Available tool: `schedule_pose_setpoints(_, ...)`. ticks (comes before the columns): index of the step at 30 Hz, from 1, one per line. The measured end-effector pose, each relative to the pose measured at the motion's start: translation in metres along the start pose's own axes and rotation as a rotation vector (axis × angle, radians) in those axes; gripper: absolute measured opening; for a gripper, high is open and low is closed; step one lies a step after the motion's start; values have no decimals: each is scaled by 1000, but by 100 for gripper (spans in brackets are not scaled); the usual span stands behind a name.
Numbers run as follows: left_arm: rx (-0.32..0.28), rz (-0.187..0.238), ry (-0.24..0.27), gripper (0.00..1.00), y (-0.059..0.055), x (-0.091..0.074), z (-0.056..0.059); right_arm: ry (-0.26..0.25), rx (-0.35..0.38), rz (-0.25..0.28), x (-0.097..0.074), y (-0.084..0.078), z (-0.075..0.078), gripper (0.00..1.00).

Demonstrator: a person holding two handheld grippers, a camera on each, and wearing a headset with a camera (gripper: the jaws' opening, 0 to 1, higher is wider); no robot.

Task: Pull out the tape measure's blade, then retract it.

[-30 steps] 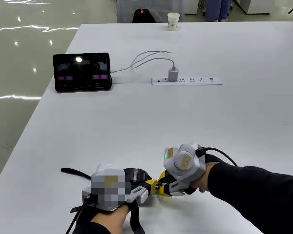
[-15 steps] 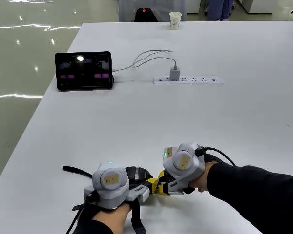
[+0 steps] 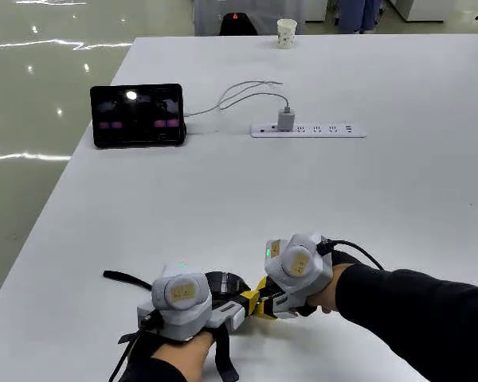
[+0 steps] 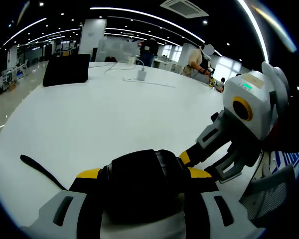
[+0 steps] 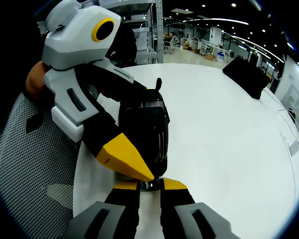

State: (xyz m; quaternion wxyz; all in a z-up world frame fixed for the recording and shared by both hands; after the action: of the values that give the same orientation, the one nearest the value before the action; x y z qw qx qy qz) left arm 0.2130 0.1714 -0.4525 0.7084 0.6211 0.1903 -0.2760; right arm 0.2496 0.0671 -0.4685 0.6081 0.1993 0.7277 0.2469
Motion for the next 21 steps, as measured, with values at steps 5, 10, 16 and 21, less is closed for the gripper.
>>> schedule_pose_setpoints(5, 0, 8, -2, 61, 0, 0, 0, -6, -2, -3, 0, 1, 0, 12)
schedule_pose_setpoints(10, 10, 8, -3, 62, 0, -1, 0, -23, -8, -4, 1, 1, -3, 13)
schedule_pose_setpoints(16, 51, 24, -48, 62, -3, -3, -2, -38, -19, -6, 3, 1, -6, 15)
schedule_pose_setpoints(21, 77, 20, -59, 62, -5, -2, -2, -47, -24, -6, 3, 1, -7, 15)
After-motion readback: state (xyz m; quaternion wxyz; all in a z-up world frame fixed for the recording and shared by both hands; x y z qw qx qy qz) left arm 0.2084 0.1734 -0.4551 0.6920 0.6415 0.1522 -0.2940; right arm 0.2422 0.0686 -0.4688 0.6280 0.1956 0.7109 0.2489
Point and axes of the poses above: the centre of the closed fingertips' face, and the gripper's own axes: x roughly forward along the fingers, z roughly to its right, y roughly out of its top, the point moved 7 cm from there along -x, roughly backward along the fingers, and after that the axes turned 6 degrees about y, right-handed, at the moved point
